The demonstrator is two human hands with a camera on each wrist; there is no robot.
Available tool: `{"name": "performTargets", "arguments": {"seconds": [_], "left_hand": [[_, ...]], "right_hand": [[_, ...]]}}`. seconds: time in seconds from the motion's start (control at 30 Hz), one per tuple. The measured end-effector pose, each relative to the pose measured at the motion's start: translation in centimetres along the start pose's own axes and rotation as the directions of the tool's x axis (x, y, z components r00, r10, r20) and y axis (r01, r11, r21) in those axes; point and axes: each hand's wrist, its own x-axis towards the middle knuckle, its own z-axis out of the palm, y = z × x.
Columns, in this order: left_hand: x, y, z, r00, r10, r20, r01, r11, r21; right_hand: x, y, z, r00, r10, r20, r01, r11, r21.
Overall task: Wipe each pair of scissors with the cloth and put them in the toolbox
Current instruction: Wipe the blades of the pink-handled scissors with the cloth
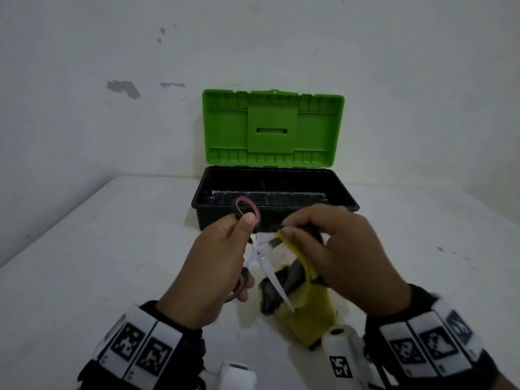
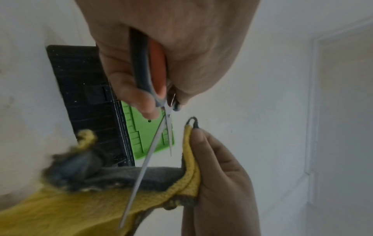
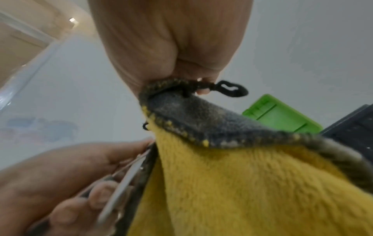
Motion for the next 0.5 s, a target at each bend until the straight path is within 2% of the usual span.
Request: {"name": "performTargets", "arguments": {"seconds": [0.03, 0.1, 0.33, 0.5], "left_hand": [[0.0, -0.1, -0.1, 1.000, 0.002, -0.001, -0.002, 1.000, -0.009], [0.1, -0.3, 0.0, 1.000, 0.011, 0.002, -0.011, 1.000, -0.023], [-0.1, -0.5, 0.5, 0.996, 0.080, 0.041, -0.080, 0.997, 0.003], [-0.3, -0.8, 0.4, 0.995, 0.098, 0.003, -0.098, 0.994, 0.043]], "right_hand": [[-0.1, 0.0, -0.2, 0.998, 0.055, -0.020, -0.054, 0.998, 0.016], [0.0, -0.4, -0.2, 0.998, 0.070, 0.001, -0.070, 0.998, -0.004], [0.2, -1.3, 2.1, 0.981, -0.132, 0.142, 0.155, 0.974, -0.163], [0.3, -1.6, 2.2, 0.946, -0.237, 0.223, 0.300, 0.901, -0.315]]}}
